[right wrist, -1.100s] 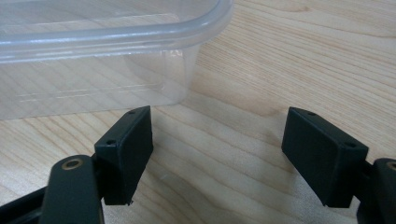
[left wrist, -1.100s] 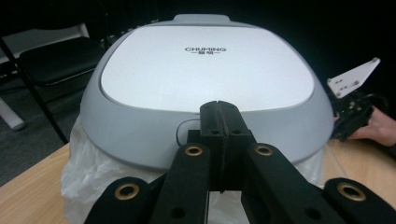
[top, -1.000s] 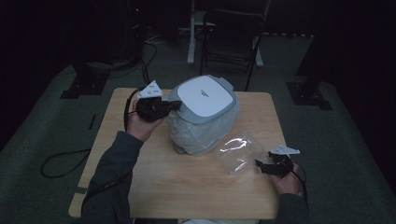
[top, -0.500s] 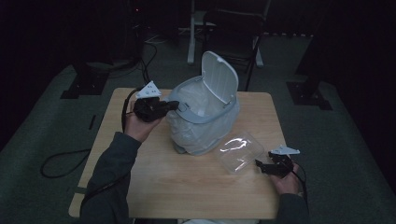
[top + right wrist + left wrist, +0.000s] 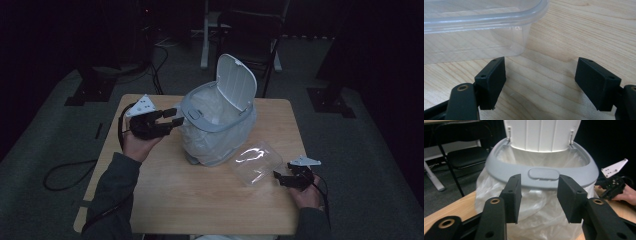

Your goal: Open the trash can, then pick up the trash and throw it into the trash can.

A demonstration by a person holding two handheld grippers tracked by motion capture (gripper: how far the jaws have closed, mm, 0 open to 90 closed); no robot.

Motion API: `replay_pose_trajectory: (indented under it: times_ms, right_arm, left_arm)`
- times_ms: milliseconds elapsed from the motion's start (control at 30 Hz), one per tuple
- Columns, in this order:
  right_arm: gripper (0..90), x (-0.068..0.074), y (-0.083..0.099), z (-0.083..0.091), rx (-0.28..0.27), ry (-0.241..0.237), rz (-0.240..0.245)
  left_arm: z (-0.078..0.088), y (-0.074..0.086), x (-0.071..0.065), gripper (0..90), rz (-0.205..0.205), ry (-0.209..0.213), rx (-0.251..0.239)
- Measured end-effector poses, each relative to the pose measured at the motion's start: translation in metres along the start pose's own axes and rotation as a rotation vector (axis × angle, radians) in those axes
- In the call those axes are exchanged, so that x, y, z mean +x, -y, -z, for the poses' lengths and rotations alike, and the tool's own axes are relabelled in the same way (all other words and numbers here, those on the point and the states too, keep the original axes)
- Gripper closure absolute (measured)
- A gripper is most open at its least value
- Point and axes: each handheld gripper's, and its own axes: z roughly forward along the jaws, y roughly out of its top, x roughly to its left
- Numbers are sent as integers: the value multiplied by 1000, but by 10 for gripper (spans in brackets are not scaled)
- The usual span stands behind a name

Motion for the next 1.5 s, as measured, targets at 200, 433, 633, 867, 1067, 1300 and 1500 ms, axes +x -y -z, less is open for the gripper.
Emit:
replay_pose_trajectory:
  times_ms: [200, 433, 633, 867, 1067, 1300, 1500]
  right_arm:
    - [238, 0, 0, 0, 0, 0, 0]
    - [238, 0, 0, 0, 0, 1, -1]
    - [238, 1, 0, 0, 1, 2, -2]
    - [238, 1, 0, 0, 1, 3, -3]
    - [238, 1, 0, 1, 2, 3, -2]
    - [238, 1, 0, 0, 1, 3, -2]
    - [238, 1, 0, 1, 2, 2, -2]
  left_arm:
    - [3, 24, -1, 513, 35, 14, 22]
    - [-9, 43, -31, 500, -1, 89, 57]
    - [-28, 48, -60, 495, -47, 160, 98]
    - [-46, 54, -75, 494, -70, 202, 130]
    - [-60, 57, -92, 503, -100, 262, 136]
    - [-85, 62, -109, 505, -124, 301, 167]
    - [-107, 67, -119, 516, -129, 330, 186]
